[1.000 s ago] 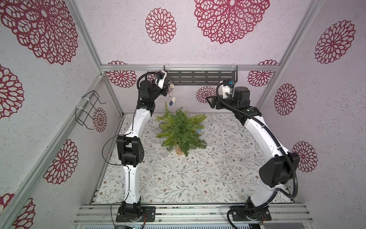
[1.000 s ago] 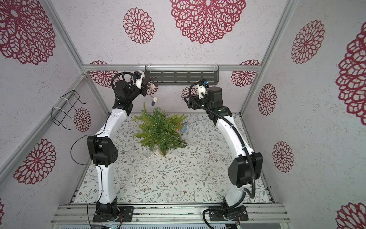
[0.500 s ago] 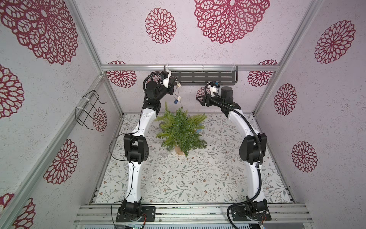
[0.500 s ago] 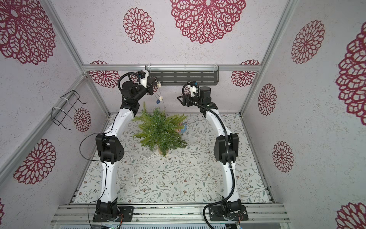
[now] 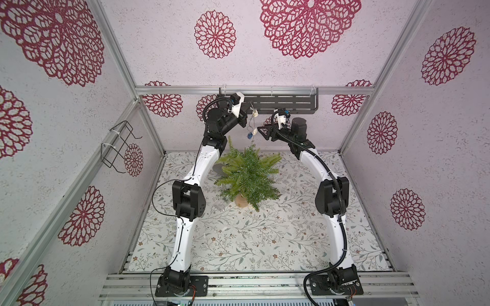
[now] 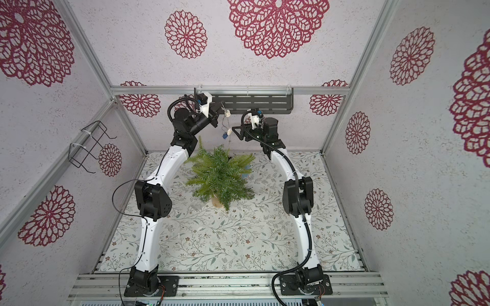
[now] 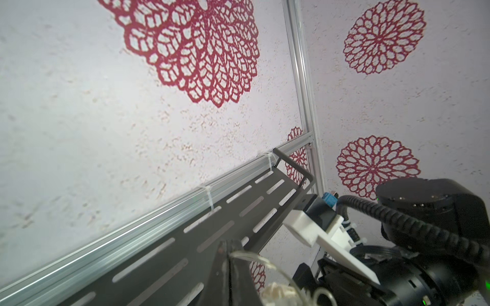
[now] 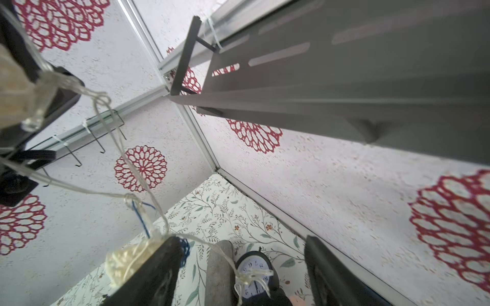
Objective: Remove string lights from the small christmas tree
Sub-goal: Remove the light string from the Christmas tree.
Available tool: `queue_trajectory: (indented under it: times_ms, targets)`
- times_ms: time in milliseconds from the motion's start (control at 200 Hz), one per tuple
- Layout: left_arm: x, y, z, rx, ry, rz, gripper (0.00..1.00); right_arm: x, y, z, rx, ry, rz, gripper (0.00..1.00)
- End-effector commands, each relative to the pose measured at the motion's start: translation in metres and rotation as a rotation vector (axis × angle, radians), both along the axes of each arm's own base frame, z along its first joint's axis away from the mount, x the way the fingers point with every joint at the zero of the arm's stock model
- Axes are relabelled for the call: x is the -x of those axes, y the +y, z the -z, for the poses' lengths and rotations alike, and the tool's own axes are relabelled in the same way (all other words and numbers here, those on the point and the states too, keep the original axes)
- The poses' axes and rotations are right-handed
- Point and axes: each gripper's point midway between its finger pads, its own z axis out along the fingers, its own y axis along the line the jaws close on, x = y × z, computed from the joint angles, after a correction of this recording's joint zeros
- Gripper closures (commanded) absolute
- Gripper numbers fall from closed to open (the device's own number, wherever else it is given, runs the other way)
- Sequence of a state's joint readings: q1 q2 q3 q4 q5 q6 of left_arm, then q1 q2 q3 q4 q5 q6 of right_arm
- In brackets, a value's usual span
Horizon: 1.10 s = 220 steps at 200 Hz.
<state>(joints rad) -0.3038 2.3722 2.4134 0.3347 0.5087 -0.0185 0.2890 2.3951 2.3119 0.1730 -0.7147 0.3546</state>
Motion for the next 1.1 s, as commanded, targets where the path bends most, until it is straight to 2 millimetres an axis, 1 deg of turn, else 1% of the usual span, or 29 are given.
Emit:
queue_trajectory:
  times_ms: [0, 95, 165, 235, 430, 545, 680, 806, 996, 1096]
  targets:
    - [-0.001, 0.007, -0.004, 0.002, -0.008, -0.039, 1.00, 0.018, 0.013, -0.030, -0.063, -0.062, -0.077, 0.24]
    - [0.000, 0.014, -0.007, -0.010, -0.014, -0.076, 1.00, 0.019, 0.016, -0.030, -0.064, -0.052, -0.078, 0.24]
    - [0.001, 0.016, -0.008, -0.013, -0.011, -0.077, 1.00, 0.017, 0.015, -0.026, -0.063, -0.042, -0.076, 0.24]
    - [0.002, 0.017, -0.010, -0.018, -0.014, -0.080, 1.00, 0.018, 0.015, -0.027, -0.066, -0.042, -0.075, 0.24]
    - [0.002, 0.030, -0.016, -0.010, -0.025, -0.110, 1.00, 0.019, 0.016, -0.024, -0.058, -0.021, -0.079, 0.24]
    - [0.005, 0.035, -0.022, 0.010, -0.014, -0.091, 1.00, 0.028, 0.021, -0.028, -0.049, -0.041, -0.127, 0.24]
    - [0.013, 0.032, -0.023, -0.001, -0.016, -0.051, 1.00, 0.038, 0.027, -0.034, -0.057, -0.080, -0.187, 0.24]
    - [0.022, 0.027, -0.023, -0.019, -0.019, 0.004, 1.00, 0.044, 0.034, -0.040, -0.059, -0.114, -0.205, 0.24]
    - [0.024, 0.029, -0.025, -0.021, -0.020, 0.006, 1.00, 0.047, 0.038, -0.047, -0.061, -0.139, -0.220, 0.24]
    - [0.024, 0.031, -0.026, -0.020, -0.020, 0.003, 1.00, 0.053, 0.041, -0.052, -0.068, -0.154, -0.246, 0.25]
